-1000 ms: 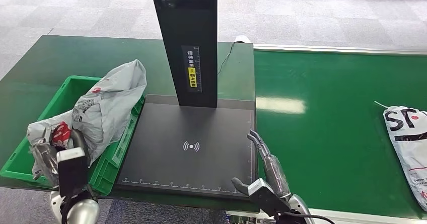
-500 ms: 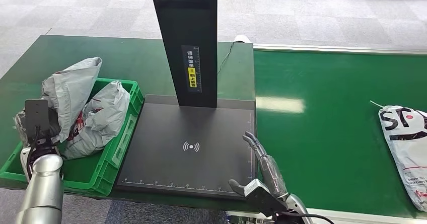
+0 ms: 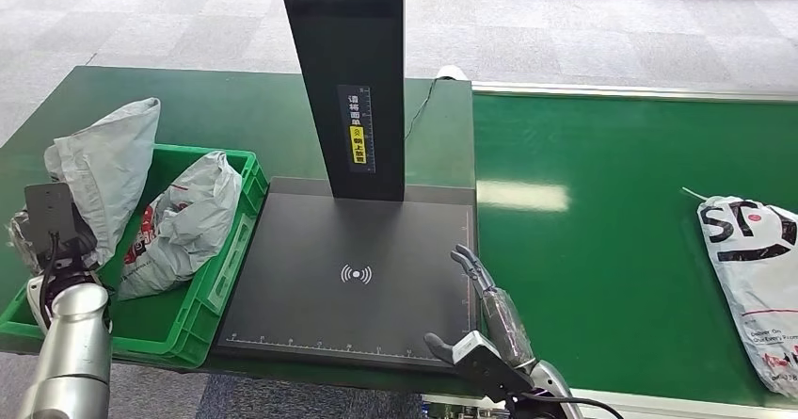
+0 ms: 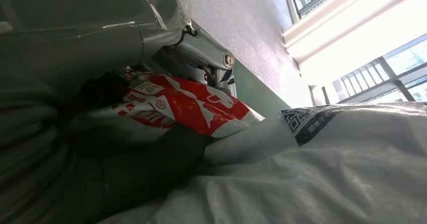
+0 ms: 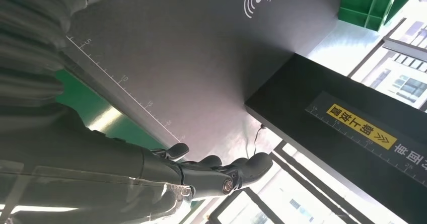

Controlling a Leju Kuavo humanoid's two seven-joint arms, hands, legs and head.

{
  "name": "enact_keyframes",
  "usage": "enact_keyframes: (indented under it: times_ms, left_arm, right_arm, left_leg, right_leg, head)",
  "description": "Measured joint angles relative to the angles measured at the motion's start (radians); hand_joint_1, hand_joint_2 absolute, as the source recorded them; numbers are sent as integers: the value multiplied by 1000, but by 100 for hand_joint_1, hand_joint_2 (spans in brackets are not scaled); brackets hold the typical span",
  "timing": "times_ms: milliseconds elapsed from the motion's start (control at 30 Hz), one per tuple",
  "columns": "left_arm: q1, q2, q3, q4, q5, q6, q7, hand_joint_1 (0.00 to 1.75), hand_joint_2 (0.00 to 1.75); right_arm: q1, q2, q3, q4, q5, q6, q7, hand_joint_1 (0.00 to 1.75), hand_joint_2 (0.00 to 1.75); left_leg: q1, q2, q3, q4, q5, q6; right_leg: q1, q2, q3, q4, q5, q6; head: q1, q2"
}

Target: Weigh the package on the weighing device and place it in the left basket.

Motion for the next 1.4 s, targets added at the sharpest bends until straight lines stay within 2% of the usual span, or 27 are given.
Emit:
enact_keyframes:
  times_ms: [33, 167, 400, 600, 767, 1000, 1400]
  left_arm:
    - [1, 0, 1, -2, 5, 0, -3, 0, 175]
    - [31, -15, 2, -54, 46, -7, -40, 0, 175]
    - [146, -91, -52, -252, 135, -76, -118, 0, 175]
    - [253, -151, -134, -439, 142, 51, -256, 0, 175]
    - [322, -188, -180, -579, 141, 156, -336, 0, 175]
    - [359, -207, -202, -663, 141, 169, -346, 0, 175]
    - [367, -214, -206, -692, 141, 170, -346, 0, 175]
  right_arm:
    - [0, 0, 0, 0, 1, 0, 0, 0, 175]
    - [-3, 1, 0, 0, 7, 2, 0, 0, 175]
    - [-22, 2, 0, 3, 12, 2, -2, 0, 175]
    - [-30, 7, 0, 12, 14, 3, -10, 0, 175]
    - [-31, 7, 0, 15, 13, 2, -18, 0, 175]
    - [-33, 7, 0, 16, 11, 2, -18, 0, 175]
    - [-34, 7, 0, 17, 11, 2, -19, 0, 175]
  left_leg:
    - [0, 0, 0, 0, 0, 0]
    - [0, 0, 0, 0, 0, 0]
    - [0, -1, -2, 0, 0, 0]
    - [0, -1, -2, 0, -1, 0]
    - [0, -1, -3, 0, -1, 0]
    - [0, -1, -2, 0, -1, 0]
    - [0, -1, -3, 0, -1, 0]
  right_leg:
    - [0, 0, 0, 0, 0, 0]
    - [0, 0, 0, 0, 0, 0]
    - [-1, 0, -1, 0, 0, 0]
    - [-1, 0, -2, 0, 0, 0]
    - [0, 0, -2, 0, 0, 0]
    - [0, 0, -2, 0, 0, 0]
    - [0, 0, -2, 0, 0, 0]
  head:
    - [0, 0]
    - [0, 0]
    - [0, 0]
    - [0, 0]
    - [0, 0]
    - [0, 0]
    - [0, 0]
